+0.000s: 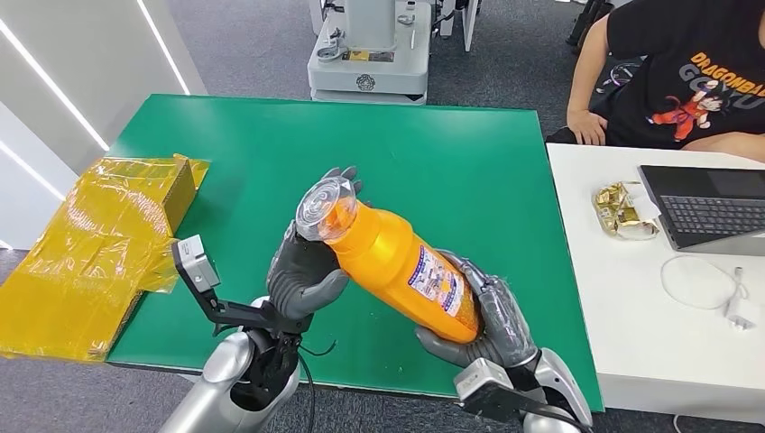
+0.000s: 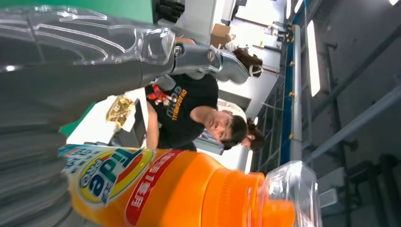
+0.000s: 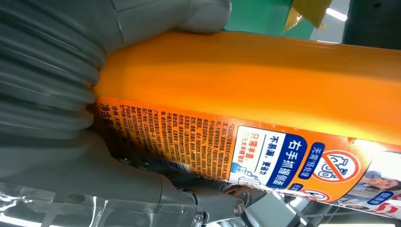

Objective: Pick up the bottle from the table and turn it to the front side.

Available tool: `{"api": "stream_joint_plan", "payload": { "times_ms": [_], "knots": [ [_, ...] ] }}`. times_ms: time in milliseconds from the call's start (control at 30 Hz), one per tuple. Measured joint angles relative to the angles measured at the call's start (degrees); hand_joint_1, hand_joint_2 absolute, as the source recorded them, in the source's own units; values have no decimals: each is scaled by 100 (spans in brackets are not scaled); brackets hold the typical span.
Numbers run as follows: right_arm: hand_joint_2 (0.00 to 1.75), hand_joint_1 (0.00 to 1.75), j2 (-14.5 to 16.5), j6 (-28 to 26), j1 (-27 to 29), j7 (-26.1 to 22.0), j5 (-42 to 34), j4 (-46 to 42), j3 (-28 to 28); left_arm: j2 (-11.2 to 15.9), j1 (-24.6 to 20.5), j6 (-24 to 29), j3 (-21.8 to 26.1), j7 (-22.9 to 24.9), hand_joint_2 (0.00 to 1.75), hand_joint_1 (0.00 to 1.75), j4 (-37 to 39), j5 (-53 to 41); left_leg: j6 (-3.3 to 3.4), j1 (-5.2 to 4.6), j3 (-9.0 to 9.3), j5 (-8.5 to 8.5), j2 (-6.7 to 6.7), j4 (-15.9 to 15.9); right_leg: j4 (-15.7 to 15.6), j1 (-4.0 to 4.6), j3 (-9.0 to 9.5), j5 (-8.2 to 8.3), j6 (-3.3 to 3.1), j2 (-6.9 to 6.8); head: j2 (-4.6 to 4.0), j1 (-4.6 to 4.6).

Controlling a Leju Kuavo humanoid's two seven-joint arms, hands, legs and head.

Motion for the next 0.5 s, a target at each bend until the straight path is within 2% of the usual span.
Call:
{"api": "stream_joint_plan", "payload": {
  "times_ms": [333,500],
  "knots": [
    [175,175,-2,506,-342,185,-50,195,169,-13,-65,-15,-2,-82,175,0,219,105,0,0,0,0,1,0,0,0,0,0,0,1,0,0],
    [175,175,-4,572,-484,291,-90,364,231,-13,-67,-5,-2,-114,175,0,292,101,0,0,0,0,1,0,0,0,0,0,0,1,0,1]
  ]
}}
